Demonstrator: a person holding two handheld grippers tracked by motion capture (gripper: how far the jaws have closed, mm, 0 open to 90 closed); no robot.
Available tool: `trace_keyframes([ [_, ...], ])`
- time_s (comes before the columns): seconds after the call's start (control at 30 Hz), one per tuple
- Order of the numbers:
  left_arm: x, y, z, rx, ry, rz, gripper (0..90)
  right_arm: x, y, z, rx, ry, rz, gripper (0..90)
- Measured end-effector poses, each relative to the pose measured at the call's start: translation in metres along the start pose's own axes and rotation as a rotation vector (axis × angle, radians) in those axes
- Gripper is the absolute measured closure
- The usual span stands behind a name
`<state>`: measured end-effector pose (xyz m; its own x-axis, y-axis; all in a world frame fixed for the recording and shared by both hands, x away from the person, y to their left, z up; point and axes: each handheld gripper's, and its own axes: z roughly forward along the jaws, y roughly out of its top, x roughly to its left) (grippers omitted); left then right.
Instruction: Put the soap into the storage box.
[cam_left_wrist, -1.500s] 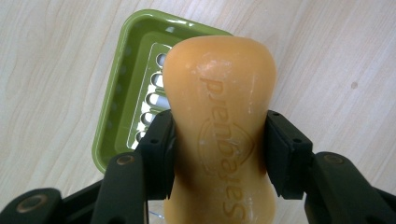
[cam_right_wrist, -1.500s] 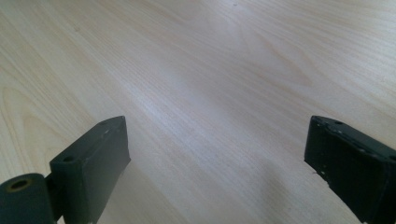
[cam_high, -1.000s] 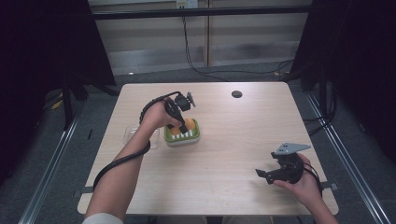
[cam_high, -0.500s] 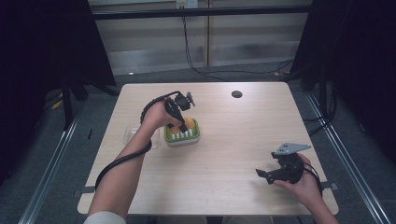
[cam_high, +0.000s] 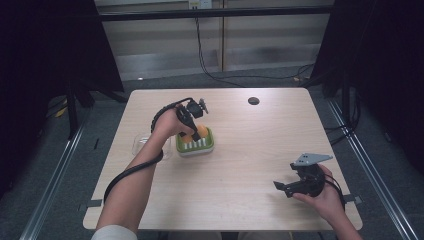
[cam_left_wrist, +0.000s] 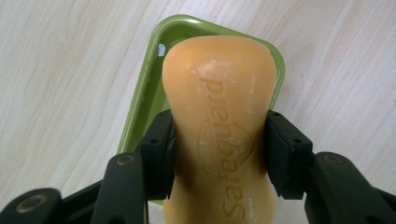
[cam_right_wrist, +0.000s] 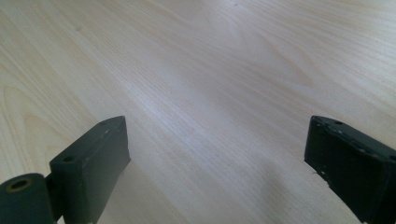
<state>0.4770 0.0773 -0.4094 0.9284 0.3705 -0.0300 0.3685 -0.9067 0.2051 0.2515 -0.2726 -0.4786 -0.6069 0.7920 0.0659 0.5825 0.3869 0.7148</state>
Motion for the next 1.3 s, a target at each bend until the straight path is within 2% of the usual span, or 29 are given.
trace_keyframes([
  [0.03,0.000,0.000,0.001,-0.014,0.002,-0.010,49.8,0.000,0.000,0.000,0.000,0.000,-0.002,6.2],
  [0.07,0.000,0.001,0.001,-0.001,-0.011,-0.012,49.8,0.000,0.000,0.000,0.000,0.001,-0.001,6.1],
  [0.1,0.000,0.000,0.002,-0.018,0.001,-0.021,49.8,0.000,0.000,0.000,0.000,0.000,0.001,6.1],
  [0.17,0.001,0.000,0.003,-0.004,0.002,-0.005,49.8,0.000,0.000,0.000,0.001,-0.002,0.001,6.2],
  [0.27,0.003,0.001,0.004,0.000,0.004,-0.005,49.8,0.000,0.000,-0.001,-0.001,-0.001,0.000,6.1],
  [0.33,0.001,0.000,0.006,-0.016,0.008,-0.024,49.7,0.000,0.000,0.000,-0.001,-0.003,0.002,6.1],
  [0.47,0.003,0.000,0.007,-0.010,0.005,-0.012,49.8,0.000,0.000,0.000,0.000,-0.001,0.000,6.1],
  [0.53,0.005,0.001,0.006,0.009,-0.007,-0.002,49.8,0.000,0.000,0.000,-0.001,-0.001,0.001,6.1],
  [0.8,0.004,-0.001,0.010,-0.013,0.011,-0.015,49.7,-0.001,0.000,-0.001,-0.004,0.004,0.008,6.1],
  [0.87,0.005,-0.001,0.011,-0.012,0.017,-0.002,49.7,0.000,0.000,-0.001,-0.005,0.000,0.004,6.1],
  [1.0,0.005,-0.002,0.013,-0.011,0.011,-0.010,49.7,-0.001,0.000,0.000,-0.004,-0.002,0.005,6.0],
  [1.1,0.007,-0.002,0.014,-0.002,0.018,0.005,49.7,-0.001,-0.001,-0.001,-0.003,-0.001,0.006,6.1],
  [1.13,0.006,-0.002,0.015,-0.011,0.012,-0.013,49.7,-0.001,0.000,0.000,-0.002,-0.001,0.004,6.1],
  [1.17,0.008,-0.002,0.015,0.006,0.014,0.018,49.7,-0.001,0.000,0.000,-0.003,-0.002,0.004,6.1],
  [1.23,0.007,-0.002,0.017,-0.008,0.016,-0.001,49.7,-0.001,0.000,0.000,-0.003,-0.001,0.005,6.1],
  [1.27,0.008,-0.002,0.017,0.000,0.020,0.013,49.7,-0.001,0.000,0.000,-0.003,-0.001,0.004,6.1],
  [1.3,0.008,-0.002,0.018,-0.004,0.018,0.004,49.7,-0.001,0.000,0.000,-0.003,-0.001,0.004,6.1],
])
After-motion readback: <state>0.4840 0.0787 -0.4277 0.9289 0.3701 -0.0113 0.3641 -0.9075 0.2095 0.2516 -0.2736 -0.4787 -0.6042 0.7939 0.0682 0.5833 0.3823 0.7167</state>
